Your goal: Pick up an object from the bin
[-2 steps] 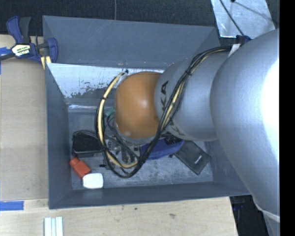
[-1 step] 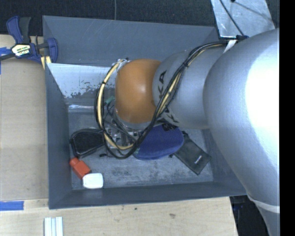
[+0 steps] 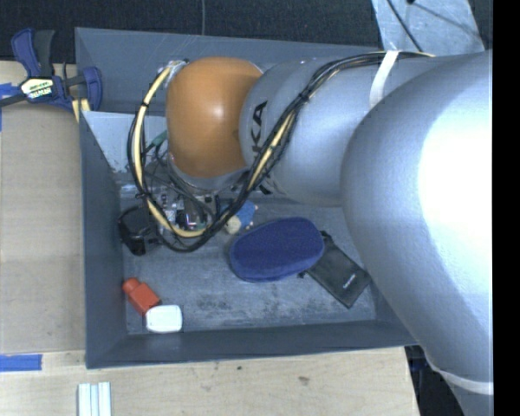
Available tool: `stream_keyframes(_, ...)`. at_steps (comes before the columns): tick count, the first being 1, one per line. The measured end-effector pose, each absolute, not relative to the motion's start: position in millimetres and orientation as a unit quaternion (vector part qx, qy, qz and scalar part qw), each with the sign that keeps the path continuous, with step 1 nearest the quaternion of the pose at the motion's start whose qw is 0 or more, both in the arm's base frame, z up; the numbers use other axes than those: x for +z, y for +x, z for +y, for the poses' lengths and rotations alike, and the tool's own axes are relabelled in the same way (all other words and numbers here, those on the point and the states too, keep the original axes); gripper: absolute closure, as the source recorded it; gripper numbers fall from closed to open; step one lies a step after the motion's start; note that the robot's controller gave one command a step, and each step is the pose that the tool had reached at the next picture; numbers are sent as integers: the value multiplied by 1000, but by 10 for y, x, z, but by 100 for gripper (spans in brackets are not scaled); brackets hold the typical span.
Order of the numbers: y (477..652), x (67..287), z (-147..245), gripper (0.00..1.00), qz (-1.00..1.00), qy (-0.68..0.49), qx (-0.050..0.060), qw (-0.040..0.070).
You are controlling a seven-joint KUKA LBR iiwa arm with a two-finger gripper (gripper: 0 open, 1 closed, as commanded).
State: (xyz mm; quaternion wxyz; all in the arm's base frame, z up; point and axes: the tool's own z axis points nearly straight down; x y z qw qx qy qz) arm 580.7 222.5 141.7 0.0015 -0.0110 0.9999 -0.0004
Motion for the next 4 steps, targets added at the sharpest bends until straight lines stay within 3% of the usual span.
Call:
stream_keyframes(1, 5819, 2146, 2220, 100, 1000, -14, 2, 6)
stream_keyframes(2, 5812, 1314, 2404, 100, 1000, -31, -1, -2)
stream_keyframes(3, 5964, 1972, 2358, 100, 999, -38, 1, 5)
stream_keyframes(4, 6069, 1394, 2376, 100, 983, -186, 0, 0)
